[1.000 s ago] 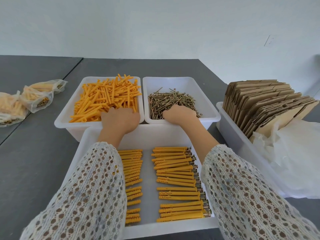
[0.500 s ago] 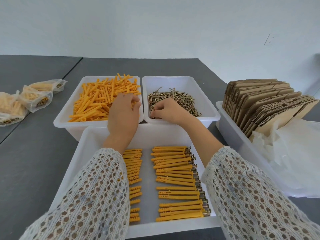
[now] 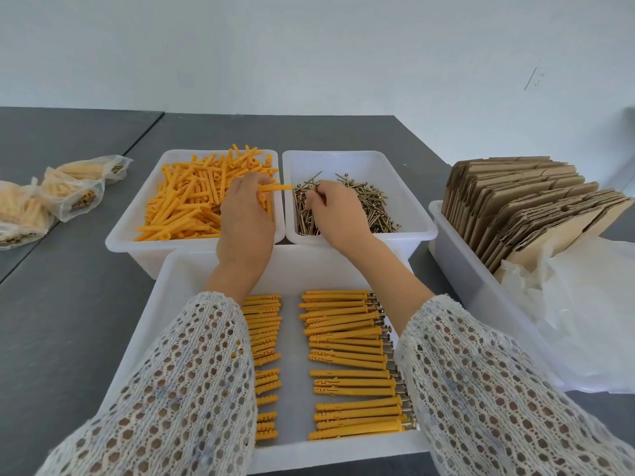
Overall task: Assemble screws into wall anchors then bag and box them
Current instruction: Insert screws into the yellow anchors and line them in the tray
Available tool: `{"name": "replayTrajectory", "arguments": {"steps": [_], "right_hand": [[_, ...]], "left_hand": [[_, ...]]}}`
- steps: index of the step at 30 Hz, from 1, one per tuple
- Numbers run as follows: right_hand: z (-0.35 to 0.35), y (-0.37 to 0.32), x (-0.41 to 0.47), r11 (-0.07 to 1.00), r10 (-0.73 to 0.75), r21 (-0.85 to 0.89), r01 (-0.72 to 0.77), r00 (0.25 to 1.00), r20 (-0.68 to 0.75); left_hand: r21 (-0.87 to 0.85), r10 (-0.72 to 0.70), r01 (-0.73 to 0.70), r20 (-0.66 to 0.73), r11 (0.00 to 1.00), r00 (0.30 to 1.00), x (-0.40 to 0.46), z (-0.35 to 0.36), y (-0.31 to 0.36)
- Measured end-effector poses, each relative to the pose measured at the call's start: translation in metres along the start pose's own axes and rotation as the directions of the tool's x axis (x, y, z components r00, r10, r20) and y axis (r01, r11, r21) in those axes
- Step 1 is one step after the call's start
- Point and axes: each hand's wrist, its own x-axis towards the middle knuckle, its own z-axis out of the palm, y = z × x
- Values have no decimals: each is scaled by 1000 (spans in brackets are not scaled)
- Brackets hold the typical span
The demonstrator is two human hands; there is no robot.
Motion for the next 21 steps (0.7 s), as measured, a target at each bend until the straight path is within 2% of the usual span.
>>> {"name": "replayTrajectory", "arguments": {"steps": [9, 12, 13, 15, 17, 18, 19, 21], "right_hand": [[5, 0, -2, 995, -72, -66, 72, 997, 4], [4, -3, -2, 997, -75, -28, 74, 997, -22], [3, -6, -2, 998, -57, 36, 58, 997, -44], [2, -10, 0, 952, 74, 303, -48, 994, -75], [0, -12, 2, 769, 262, 605, -208, 965, -2], [-1, -13, 2, 680, 314, 687, -254, 949, 40], [-2, -13, 2, 640, 337, 719, -271, 940, 54], [-4, -14, 1, 613, 335, 750, -249, 942, 40]], "left_hand": [[-13, -72, 73, 50, 997, 996, 0, 3, -8], [-16, -46, 46, 50, 999, 998, 0, 4, -10], [-13, -37, 38, 48, 999, 998, 0, 4, -10], [-9, -37, 38, 47, 999, 998, 0, 4, -10], [-14, -30, 30, 44, 999, 999, -1, 4, -8], [-16, -17, 18, 44, 1000, 999, -1, 4, -7], [-18, -4, 5, 48, 1000, 999, -1, 4, -6], [-18, 11, -10, 67, 1000, 998, -1, 3, -5]]}}
